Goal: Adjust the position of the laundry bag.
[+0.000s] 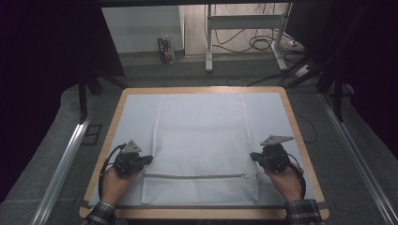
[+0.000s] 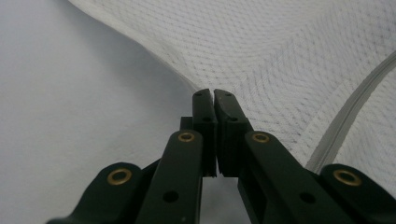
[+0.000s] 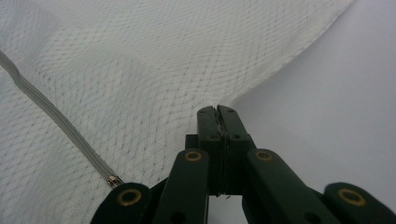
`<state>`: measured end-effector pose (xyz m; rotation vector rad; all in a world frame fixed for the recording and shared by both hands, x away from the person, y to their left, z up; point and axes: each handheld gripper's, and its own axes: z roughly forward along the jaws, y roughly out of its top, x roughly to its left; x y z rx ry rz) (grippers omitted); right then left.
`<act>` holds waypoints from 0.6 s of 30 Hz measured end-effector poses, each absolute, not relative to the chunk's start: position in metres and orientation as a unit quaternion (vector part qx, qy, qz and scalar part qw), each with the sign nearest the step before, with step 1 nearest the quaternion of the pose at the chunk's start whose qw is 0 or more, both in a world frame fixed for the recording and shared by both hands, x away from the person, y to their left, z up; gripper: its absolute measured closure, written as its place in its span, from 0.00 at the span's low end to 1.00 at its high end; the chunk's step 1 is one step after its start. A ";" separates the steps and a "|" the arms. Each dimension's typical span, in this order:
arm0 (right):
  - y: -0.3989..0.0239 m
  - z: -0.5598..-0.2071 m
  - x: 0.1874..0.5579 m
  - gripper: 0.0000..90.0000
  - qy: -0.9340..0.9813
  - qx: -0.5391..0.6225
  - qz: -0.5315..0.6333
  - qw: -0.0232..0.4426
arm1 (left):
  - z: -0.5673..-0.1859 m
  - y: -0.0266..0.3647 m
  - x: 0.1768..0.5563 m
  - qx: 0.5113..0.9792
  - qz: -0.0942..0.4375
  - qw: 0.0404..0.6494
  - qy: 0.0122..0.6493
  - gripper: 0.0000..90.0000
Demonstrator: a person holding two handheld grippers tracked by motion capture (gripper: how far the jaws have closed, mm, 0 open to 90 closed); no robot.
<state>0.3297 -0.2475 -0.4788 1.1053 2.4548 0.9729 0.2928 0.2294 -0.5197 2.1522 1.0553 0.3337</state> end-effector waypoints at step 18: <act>-0.258 -0.488 0.316 0.98 0.858 0.388 0.314 0.126 | -0.523 0.221 0.281 0.841 0.119 0.340 0.403 0.98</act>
